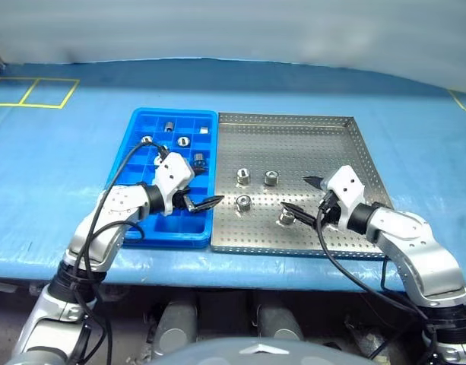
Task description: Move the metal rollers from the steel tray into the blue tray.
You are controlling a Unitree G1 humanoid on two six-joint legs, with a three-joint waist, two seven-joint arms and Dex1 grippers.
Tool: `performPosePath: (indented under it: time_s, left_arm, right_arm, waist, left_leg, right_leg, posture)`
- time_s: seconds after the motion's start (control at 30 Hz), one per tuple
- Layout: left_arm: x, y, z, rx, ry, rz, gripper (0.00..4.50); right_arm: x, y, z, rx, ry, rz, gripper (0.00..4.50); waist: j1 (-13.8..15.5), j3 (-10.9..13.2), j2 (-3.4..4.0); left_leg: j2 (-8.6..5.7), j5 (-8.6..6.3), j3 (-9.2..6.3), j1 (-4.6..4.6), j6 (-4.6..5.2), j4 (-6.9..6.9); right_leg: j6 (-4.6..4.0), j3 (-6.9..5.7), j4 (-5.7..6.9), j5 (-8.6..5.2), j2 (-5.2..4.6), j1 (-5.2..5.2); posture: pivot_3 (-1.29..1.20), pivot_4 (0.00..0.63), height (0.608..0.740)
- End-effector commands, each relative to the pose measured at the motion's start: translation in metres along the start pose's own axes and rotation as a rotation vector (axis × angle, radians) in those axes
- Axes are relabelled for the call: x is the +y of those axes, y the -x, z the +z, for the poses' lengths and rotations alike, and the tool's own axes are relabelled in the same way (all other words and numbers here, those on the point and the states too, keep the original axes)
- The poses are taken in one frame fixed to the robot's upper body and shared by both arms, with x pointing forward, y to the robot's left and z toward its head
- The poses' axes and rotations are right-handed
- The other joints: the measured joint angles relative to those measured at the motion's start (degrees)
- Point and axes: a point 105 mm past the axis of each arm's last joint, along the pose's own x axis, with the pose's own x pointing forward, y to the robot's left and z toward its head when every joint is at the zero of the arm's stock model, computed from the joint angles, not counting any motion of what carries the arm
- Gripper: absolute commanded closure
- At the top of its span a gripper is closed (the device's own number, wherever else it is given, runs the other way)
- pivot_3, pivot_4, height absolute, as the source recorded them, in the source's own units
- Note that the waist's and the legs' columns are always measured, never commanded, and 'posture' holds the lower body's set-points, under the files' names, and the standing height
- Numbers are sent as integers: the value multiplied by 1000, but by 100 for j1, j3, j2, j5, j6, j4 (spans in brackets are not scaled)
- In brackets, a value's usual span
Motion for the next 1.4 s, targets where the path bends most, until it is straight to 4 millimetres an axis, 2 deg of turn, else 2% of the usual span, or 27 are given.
performPosePath:
  time_s: [0.03,0.4,0.8,1.0,1.2,1.4]
  left_arm:
    - [-4,1,15,-37,-42,-20,265]
    - [-5,-1,14,-29,-40,-21,265]
    - [-9,-13,17,-32,-65,-68,265]
    - [-10,-24,19,-17,-94,-104,265]
    - [-16,-47,14,47,-164,-157,265]
    - [-17,-66,-5,169,-249,-185,265]
  right_arm:
    - [0,5,13,-51,43,-19,15]
    - [-1,1,10,-51,34,-33,15]
    - [1,1,9,-50,36,-41,15]
    - [1,3,9,-55,38,-58,15]
    - [1,7,6,-56,36,-83,15]
    - [2,10,5,-58,35,-101,15]
  waist:
    - [-4,0,0]
    - [1,0,0]
    - [-5,0,0]
    - [-60,-1,1]
    - [-104,-1,1]
    - [-198,-1,2]
  left_leg:
    - [0,0,0,0,0,0]
    - [0,0,1,1,0,3]
    - [0,0,1,1,0,5]
    - [-1,0,1,1,0,6]
    - [-2,0,2,2,0,8]
    - [-4,0,5,3,0,10]
  right_leg:
    - [0,0,0,0,0,0]
    - [1,1,3,1,0,1]
    - [1,2,2,1,0,2]
    - [2,3,3,2,1,3]
    - [5,6,4,3,1,5]
    - [11,13,4,7,2,5]
  posture:
    - [40,150,740]
    - [59,150,740]
    - [17,150,740]
    - [-14,150,740]
    - [-47,150,740]
    - [-74,150,740]
